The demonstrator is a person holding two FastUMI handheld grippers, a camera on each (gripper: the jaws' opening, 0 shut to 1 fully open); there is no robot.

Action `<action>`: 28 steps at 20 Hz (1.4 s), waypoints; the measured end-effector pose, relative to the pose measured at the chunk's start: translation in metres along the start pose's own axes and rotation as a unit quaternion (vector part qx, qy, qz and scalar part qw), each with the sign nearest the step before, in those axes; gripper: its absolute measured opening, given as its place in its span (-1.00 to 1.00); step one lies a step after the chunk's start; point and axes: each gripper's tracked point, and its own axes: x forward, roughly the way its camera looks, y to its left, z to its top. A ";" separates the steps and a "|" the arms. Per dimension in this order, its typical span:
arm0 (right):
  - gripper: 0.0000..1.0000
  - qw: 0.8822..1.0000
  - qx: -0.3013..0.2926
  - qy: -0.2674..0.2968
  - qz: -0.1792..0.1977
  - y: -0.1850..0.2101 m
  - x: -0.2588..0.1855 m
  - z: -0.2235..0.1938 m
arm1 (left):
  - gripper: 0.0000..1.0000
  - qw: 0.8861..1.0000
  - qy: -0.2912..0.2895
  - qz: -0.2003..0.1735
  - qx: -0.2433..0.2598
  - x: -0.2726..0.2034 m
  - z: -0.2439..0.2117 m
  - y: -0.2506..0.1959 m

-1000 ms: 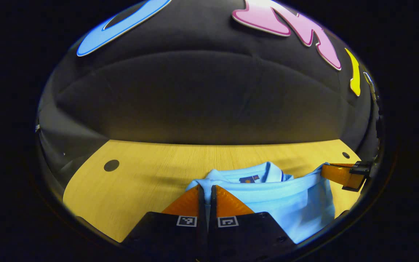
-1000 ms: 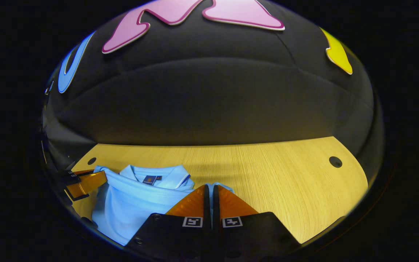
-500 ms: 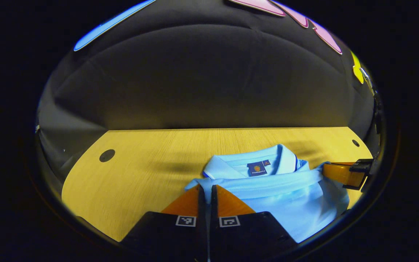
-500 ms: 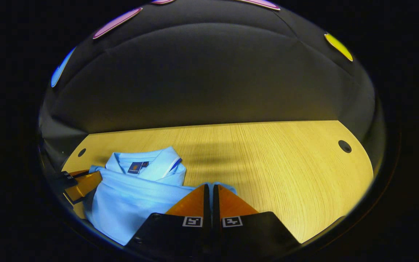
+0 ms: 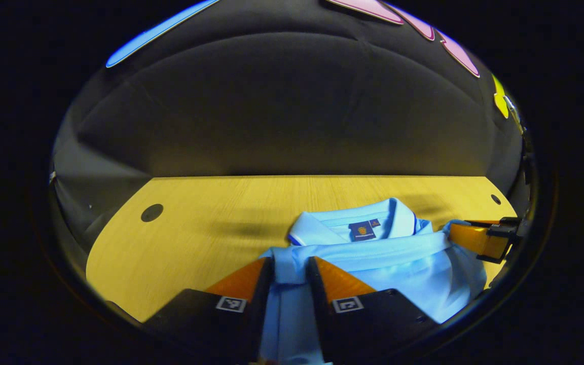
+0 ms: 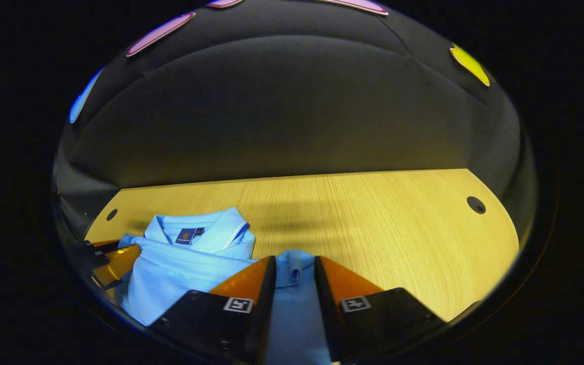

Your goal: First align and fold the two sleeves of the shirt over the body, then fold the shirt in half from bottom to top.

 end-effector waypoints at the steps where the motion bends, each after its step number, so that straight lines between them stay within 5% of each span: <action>1: 0.22 1.000 -0.004 -0.004 0.002 0.001 -0.002 0.002 | 0.12 1.000 0.001 0.002 -0.002 -0.002 0.000 0.003; 3: 0.29 1.000 -0.005 -0.002 0.007 0.003 -0.006 0.003 | 0.58 1.000 0.003 0.002 -0.011 -0.003 -0.002 0.004; 5: 0.42 1.000 -0.005 0.005 0.009 0.006 -0.011 0.001 | 0.67 1.000 0.002 0.005 -0.010 -0.008 0.001 0.005; 8: 0.92 1.000 -0.002 -0.005 0.010 0.009 -0.028 0.011 | 0.79 1.000 -0.015 0.012 0.008 -0.024 0.013 0.005; 15: 0.92 0.996 -0.038 -0.080 0.005 0.009 -0.118 0.068 | 0.80 0.996 -0.085 -0.021 0.012 -0.116 0.057 -0.005; 22: 0.94 0.989 -0.042 -0.138 0.020 0.024 -0.247 0.094 | 0.80 0.981 -0.190 -0.036 0.016 -0.268 0.108 0.000; 28: 0.94 0.979 -0.047 -0.196 0.041 0.046 -0.359 0.114 | 0.79 0.973 -0.225 -0.053 0.026 -0.386 0.102 -0.002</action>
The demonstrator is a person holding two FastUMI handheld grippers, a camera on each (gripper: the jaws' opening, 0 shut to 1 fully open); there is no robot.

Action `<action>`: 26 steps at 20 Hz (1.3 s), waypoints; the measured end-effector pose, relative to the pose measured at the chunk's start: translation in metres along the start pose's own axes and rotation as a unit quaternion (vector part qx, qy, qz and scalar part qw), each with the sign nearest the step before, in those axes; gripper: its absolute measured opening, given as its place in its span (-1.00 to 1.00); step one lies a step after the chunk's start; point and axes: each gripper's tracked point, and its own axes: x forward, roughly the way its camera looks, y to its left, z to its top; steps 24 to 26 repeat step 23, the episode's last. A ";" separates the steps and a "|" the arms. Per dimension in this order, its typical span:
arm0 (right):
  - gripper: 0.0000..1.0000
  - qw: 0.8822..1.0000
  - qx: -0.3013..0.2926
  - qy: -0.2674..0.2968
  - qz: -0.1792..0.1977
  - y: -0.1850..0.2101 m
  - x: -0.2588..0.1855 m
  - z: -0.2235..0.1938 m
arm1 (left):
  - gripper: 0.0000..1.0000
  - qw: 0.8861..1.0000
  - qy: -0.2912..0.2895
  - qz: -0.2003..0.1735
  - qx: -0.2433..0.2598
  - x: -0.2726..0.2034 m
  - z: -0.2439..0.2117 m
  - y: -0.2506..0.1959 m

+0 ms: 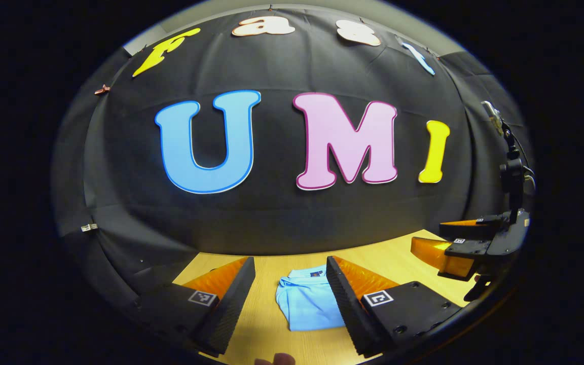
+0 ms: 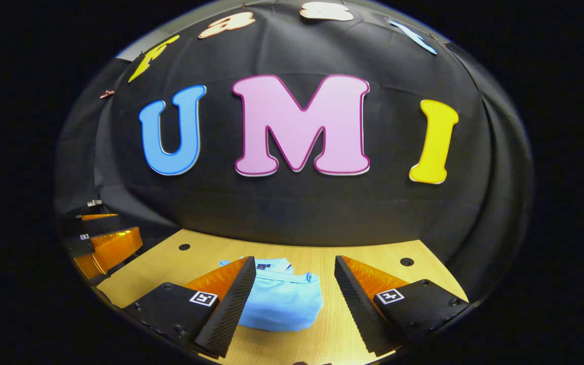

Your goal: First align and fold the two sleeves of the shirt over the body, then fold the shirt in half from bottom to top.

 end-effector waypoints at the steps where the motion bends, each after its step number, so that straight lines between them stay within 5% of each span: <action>1: 0.94 1.000 -0.002 -0.008 0.003 0.004 -0.012 0.005 | 0.79 1.000 -0.002 -0.004 -0.001 -0.016 0.003 0.000; 12: 0.93 0.999 -0.026 -0.024 0.001 0.019 -0.132 0.018 | 0.80 1.000 0.011 -0.022 -0.015 -0.118 0.003 -0.005; 26: 0.93 0.999 -0.011 -0.029 0.006 0.033 -0.159 0.015 | 0.80 0.999 0.026 -0.019 -0.029 -0.147 -0.009 0.000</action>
